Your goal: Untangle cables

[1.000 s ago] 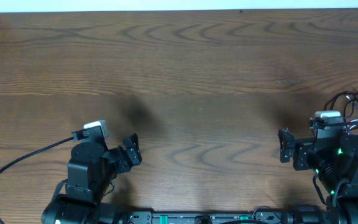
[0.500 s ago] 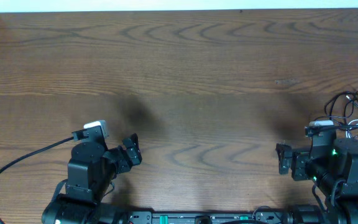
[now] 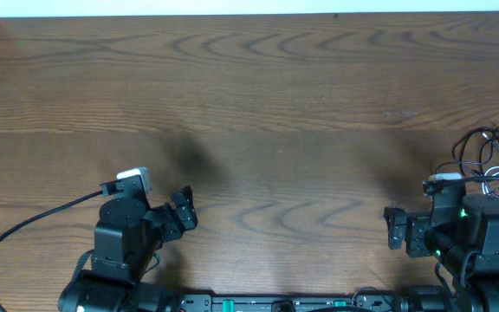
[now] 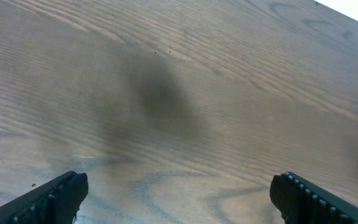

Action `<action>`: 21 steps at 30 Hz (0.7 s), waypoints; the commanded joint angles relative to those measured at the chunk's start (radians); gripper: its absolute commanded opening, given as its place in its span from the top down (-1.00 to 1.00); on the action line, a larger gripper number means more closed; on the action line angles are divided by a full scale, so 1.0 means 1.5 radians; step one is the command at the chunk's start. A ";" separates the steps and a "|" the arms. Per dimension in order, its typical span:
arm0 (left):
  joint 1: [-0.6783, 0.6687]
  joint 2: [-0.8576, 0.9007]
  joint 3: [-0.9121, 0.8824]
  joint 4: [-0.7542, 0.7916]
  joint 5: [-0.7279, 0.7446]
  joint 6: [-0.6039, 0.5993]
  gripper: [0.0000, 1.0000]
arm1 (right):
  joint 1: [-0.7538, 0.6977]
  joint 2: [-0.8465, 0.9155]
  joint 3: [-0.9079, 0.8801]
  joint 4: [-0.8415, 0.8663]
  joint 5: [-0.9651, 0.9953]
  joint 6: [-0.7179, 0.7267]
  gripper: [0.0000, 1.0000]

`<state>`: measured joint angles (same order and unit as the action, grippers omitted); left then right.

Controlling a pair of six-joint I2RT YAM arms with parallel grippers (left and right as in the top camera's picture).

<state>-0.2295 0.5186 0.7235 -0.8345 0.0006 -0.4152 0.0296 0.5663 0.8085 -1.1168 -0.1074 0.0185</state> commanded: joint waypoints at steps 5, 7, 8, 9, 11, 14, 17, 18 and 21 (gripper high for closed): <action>0.003 -0.002 -0.004 -0.001 -0.008 0.001 -0.96 | 0.026 -0.035 -0.008 -0.002 0.001 0.007 -0.99; 0.003 -0.002 -0.004 -0.001 -0.008 0.001 -0.97 | 0.045 -0.053 -0.010 -0.001 0.005 0.006 -0.99; 0.003 -0.002 -0.004 -0.001 -0.009 0.001 -0.96 | 0.053 -0.064 -0.012 0.000 0.008 0.007 -0.99; 0.003 -0.002 -0.004 -0.001 -0.009 0.001 -0.96 | 0.060 -0.074 -0.015 0.002 0.008 0.007 -0.99; 0.003 -0.002 -0.004 -0.001 -0.009 0.001 -0.97 | 0.064 -0.099 -0.026 0.019 0.008 0.007 -0.98; 0.003 -0.002 -0.004 -0.001 -0.009 0.001 -0.97 | 0.064 -0.144 -0.061 0.071 0.008 0.007 -0.98; 0.003 -0.002 -0.004 -0.001 -0.008 0.001 -0.97 | 0.064 -0.186 -0.107 0.132 -0.007 0.007 -0.99; 0.003 -0.002 -0.004 -0.001 -0.008 0.001 -0.97 | 0.064 -0.199 -0.125 0.154 -0.017 0.007 -0.99; 0.003 -0.002 -0.004 -0.001 -0.009 0.001 -0.97 | 0.064 -0.230 -0.175 0.221 -0.038 0.007 -0.99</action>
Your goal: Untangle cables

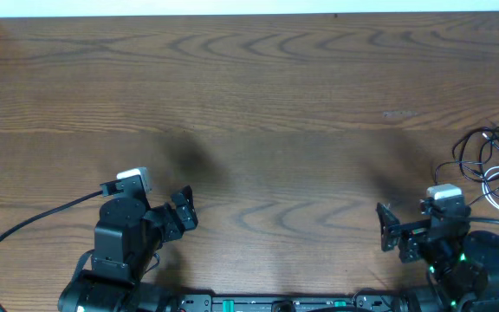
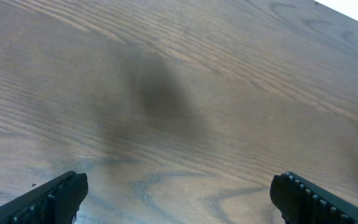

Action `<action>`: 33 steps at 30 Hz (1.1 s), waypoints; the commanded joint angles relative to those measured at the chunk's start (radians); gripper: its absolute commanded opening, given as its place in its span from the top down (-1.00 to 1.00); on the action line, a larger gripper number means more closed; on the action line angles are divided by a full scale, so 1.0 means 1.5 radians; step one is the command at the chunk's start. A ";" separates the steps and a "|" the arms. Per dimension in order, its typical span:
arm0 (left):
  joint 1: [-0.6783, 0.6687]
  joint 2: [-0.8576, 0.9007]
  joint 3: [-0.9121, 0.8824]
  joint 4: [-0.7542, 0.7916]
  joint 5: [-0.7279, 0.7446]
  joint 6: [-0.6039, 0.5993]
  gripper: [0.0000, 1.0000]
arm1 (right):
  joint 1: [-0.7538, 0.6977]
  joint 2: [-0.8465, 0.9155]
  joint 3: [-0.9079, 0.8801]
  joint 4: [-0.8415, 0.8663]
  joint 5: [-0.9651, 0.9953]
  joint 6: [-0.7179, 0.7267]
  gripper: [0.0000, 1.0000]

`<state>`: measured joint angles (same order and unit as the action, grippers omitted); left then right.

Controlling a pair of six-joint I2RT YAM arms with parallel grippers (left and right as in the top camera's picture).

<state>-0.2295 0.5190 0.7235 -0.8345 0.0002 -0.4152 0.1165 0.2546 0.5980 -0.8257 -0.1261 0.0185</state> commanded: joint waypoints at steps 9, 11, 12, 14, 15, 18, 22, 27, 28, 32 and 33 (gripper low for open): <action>0.003 -0.003 -0.004 -0.001 -0.008 0.001 -0.97 | 0.006 -0.060 -0.173 0.235 -0.048 0.007 -0.99; 0.003 -0.002 -0.004 -0.001 -0.008 0.001 -0.97 | 0.006 -0.066 -0.197 0.273 -0.048 0.007 -0.99; 0.003 -0.002 -0.004 -0.001 -0.008 0.001 -0.97 | 0.006 -0.069 -0.209 0.294 -0.048 0.007 -0.99; 0.003 -0.003 -0.004 -0.001 -0.008 0.001 -0.97 | 0.006 -0.077 -0.230 0.333 -0.046 0.007 -0.99; 0.003 -0.003 -0.004 -0.001 -0.008 0.001 -0.97 | 0.006 -0.083 -0.241 0.356 -0.039 0.007 -0.98; 0.003 -0.003 -0.004 -0.001 -0.008 0.001 -0.97 | 0.006 -0.106 -0.274 0.426 -0.012 0.007 -0.99; 0.003 -0.003 -0.004 -0.001 -0.008 0.001 -0.97 | 0.006 -0.145 -0.319 0.517 0.011 0.006 -0.98; 0.003 -0.003 -0.004 -0.001 -0.008 0.001 -0.97 | 0.007 -0.166 -0.371 0.632 0.033 0.006 -0.99; 0.003 -0.003 -0.004 -0.001 -0.008 0.001 -0.97 | 0.006 -0.166 -0.381 0.660 0.042 0.007 -0.99; 0.003 -0.003 -0.004 -0.001 -0.008 0.001 -0.97 | 0.007 -0.167 -0.395 0.705 0.076 0.003 -0.99; 0.003 -0.002 -0.004 -0.001 -0.008 0.001 -0.97 | 0.007 -0.167 -0.395 0.705 0.085 0.002 -0.98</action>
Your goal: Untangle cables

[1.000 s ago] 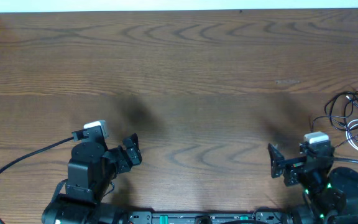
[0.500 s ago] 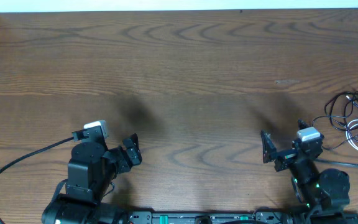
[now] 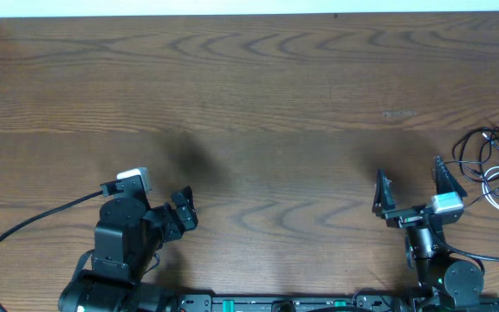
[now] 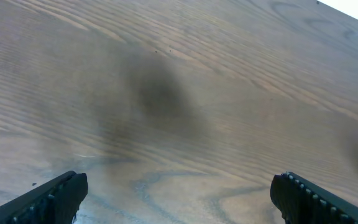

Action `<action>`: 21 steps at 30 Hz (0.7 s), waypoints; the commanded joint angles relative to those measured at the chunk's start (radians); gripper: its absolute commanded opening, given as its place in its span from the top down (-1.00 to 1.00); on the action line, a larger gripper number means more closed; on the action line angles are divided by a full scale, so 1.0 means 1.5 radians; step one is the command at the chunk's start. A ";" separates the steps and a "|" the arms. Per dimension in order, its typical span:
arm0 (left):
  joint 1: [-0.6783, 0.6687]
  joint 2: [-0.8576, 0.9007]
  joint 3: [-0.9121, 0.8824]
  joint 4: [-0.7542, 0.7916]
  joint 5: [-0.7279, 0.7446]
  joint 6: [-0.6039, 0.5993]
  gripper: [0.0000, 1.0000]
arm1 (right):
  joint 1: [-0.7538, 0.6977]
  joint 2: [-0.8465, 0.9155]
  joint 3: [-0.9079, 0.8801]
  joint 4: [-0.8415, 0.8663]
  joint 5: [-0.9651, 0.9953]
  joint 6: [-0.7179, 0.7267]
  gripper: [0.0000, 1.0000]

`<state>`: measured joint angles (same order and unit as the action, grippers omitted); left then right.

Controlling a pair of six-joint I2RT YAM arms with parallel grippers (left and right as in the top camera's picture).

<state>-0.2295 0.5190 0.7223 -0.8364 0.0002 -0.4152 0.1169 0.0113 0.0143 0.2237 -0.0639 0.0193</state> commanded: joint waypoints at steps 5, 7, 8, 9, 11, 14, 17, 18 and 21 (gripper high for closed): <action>0.003 -0.003 -0.004 0.001 -0.008 0.001 -0.97 | 0.007 -0.004 -0.006 -0.072 0.095 0.001 -0.99; 0.003 -0.002 -0.004 0.001 -0.008 0.001 -0.97 | 0.007 -0.004 -0.006 -0.134 0.096 0.001 -0.98; 0.003 -0.003 -0.004 0.001 -0.008 0.001 -0.97 | 0.007 -0.004 -0.006 -0.165 0.094 0.002 -0.99; 0.003 -0.003 -0.004 0.001 -0.008 0.001 -0.97 | 0.007 -0.004 -0.006 -0.192 0.086 0.002 -0.99; 0.003 -0.003 -0.004 0.001 -0.008 0.001 -0.97 | 0.007 -0.004 -0.006 -0.197 0.064 0.002 -0.99; 0.003 -0.003 -0.004 0.001 -0.008 0.001 -0.97 | 0.007 -0.004 -0.006 -0.197 0.063 0.001 -0.98; 0.003 -0.003 -0.004 0.001 -0.008 0.001 -0.97 | 0.007 -0.004 -0.006 -0.197 0.063 0.001 -0.99; 0.003 -0.002 -0.004 0.001 -0.008 0.001 -0.97 | 0.007 -0.004 -0.006 -0.197 0.063 0.002 -0.99; 0.003 -0.002 -0.004 0.001 -0.008 0.001 -0.97 | 0.007 -0.004 -0.006 -0.197 0.063 0.001 -0.99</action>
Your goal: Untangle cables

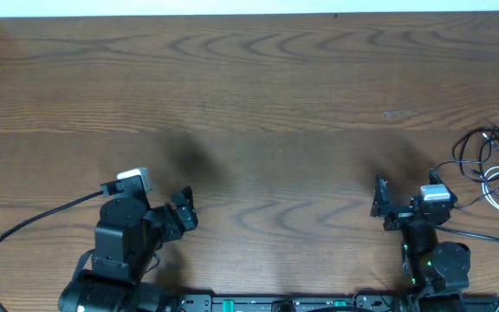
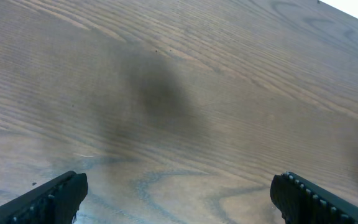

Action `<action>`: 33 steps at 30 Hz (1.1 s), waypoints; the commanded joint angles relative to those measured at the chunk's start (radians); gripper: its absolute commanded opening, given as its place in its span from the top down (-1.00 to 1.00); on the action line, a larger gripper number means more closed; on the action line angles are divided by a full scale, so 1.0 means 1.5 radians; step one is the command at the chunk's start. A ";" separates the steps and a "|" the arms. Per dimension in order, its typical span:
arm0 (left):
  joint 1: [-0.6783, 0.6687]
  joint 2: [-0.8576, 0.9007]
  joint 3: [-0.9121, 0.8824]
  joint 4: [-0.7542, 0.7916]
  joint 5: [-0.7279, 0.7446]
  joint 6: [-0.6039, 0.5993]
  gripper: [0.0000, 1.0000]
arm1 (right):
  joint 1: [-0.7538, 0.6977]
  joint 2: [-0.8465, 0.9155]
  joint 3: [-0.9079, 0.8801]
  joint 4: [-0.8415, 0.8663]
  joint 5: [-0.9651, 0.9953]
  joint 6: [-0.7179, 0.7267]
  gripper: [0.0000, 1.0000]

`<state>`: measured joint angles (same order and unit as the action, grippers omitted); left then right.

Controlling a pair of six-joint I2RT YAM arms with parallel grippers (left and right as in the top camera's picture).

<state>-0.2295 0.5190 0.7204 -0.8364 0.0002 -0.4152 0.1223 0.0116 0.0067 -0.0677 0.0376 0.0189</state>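
Note:
A tangle of thin black and white cables (image 1: 490, 163) lies at the table's far right edge, partly cut off by the frame. My right gripper (image 1: 405, 192) stands a little left of the tangle and clear of it. Its fingers are spread and hold nothing. My left gripper (image 1: 183, 211) rests at the lower left, far from the cables. In the left wrist view the left gripper (image 2: 179, 199) is open, with both fingertips (image 2: 55, 193) wide apart over bare wood. No cable shows in that view.
The wooden table (image 1: 249, 95) fills the overhead view. A thick black lead (image 1: 24, 227) runs from the left arm off the lower left corner. A white wall strip lines the far edge.
The right arm has drawn back toward the near edge, and its gripper shows smaller and lower than before. The left arm and the cables have not moved.
The right arm first sat folded at the near right edge, beside the tangle. Then it stood slightly further left. Later its gripper stood up with fingers spread wide, left of the cables. Now it sits lower. The left arm stayed still throughout, and the cables lie untouched.

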 commanded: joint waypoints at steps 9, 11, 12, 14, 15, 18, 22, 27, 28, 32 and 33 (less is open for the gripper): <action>0.003 -0.002 -0.002 0.001 -0.008 0.001 -0.97 | 0.003 -0.004 -0.001 -0.003 -0.005 0.002 -0.99; 0.003 -0.003 -0.002 0.001 -0.008 0.001 -0.97 | 0.003 -0.004 -0.001 -0.003 -0.005 0.002 -0.99; 0.003 -0.003 -0.002 0.001 -0.008 0.001 -0.97 | 0.003 -0.004 -0.001 -0.003 -0.004 0.002 -0.98; 0.003 -0.003 -0.002 0.001 -0.008 0.001 -0.96 | 0.003 -0.004 -0.001 -0.003 -0.004 0.002 -0.99; 0.003 -0.003 -0.002 0.001 -0.008 0.001 -0.97 | 0.003 -0.004 -0.001 -0.003 -0.005 0.002 -0.99; 0.003 -0.003 -0.002 0.001 -0.008 0.001 -0.97 | 0.003 -0.004 -0.001 -0.003 -0.005 0.002 -0.98; 0.003 -0.003 -0.002 0.001 -0.008 0.001 -0.97 | 0.003 -0.004 -0.001 -0.003 -0.004 0.002 -0.98; 0.003 -0.004 -0.002 0.001 -0.008 0.001 -0.97 | 0.003 -0.004 -0.001 -0.003 -0.004 0.002 -0.99; 0.003 -0.005 -0.002 0.001 -0.008 0.001 -0.97 | 0.003 -0.004 -0.001 -0.003 -0.004 0.002 -0.98; 0.003 -0.012 -0.002 -0.003 -0.008 0.001 -0.97 | 0.003 -0.004 -0.001 -0.003 -0.004 0.002 -0.99; 0.003 -0.016 -0.002 -0.009 -0.008 0.001 -0.97 | 0.003 -0.004 -0.001 -0.003 -0.004 0.002 -0.99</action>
<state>-0.2295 0.5144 0.7204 -0.8391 0.0002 -0.4152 0.1223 0.0116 0.0067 -0.0677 0.0372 0.0189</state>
